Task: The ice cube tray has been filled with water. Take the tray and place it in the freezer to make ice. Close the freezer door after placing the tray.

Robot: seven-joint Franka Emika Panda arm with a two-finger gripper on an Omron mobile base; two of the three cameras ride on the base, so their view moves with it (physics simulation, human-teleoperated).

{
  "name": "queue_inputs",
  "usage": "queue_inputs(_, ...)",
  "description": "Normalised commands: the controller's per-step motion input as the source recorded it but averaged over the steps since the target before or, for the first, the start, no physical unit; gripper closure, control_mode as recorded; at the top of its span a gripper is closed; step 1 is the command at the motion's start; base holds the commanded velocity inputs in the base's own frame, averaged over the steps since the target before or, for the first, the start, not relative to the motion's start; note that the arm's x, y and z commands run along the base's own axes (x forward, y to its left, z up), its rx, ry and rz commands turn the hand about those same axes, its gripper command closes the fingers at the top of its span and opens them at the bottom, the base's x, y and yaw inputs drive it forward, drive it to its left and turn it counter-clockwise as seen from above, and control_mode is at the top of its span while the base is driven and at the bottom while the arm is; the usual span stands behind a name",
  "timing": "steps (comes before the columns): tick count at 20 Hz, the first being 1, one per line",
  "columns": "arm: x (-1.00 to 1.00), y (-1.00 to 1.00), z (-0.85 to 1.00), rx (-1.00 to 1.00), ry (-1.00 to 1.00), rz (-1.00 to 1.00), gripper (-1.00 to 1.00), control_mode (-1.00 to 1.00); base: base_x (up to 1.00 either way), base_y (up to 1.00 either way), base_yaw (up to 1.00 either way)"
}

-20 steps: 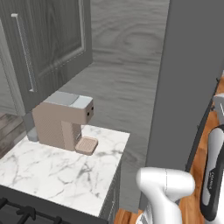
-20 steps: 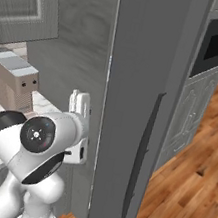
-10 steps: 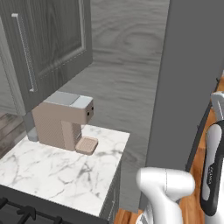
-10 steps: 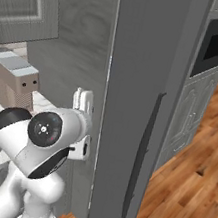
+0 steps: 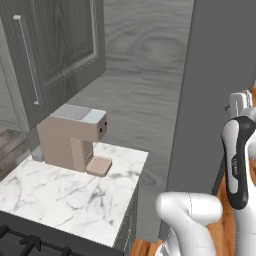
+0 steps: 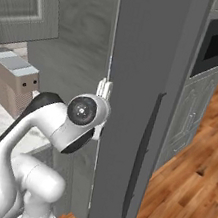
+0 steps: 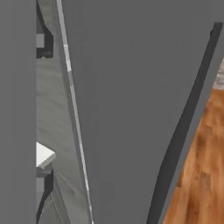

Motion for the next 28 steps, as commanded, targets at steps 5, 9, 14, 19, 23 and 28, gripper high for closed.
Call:
queue_inputs(5, 0.82, 0.0, -0.13, 0.01, 0.0, -0.09, -1.0, -1.0, 0.0, 0.0, 0.0)
queue_inputs(9, 0.82, -0.24, -0.18, 0.01, 0.0, -0.04, -1.0, -1.0, 0.0, 0.0, 0.0)
queue_inputs(14, 0.79, -0.29, -0.19, 0.07, 0.0, -0.01, -1.0, -1.0, 0.0, 0.0, 0.0)
queue_inputs(19, 0.76, -0.26, -0.17, 0.07, 0.0, 0.0, -1.0, -1.0, 0.0, 0.0, 0.0)
queue_inputs(23, 0.72, -0.2, -0.17, 0.06, 0.0, 0.0, -1.0, -1.0, 0.0, 0.0, 0.0)
queue_inputs(28, 0.74, -0.11, -0.21, 0.04, 0.0, 0.06, -1.0, -1.0, 0.0, 0.0, 0.0)
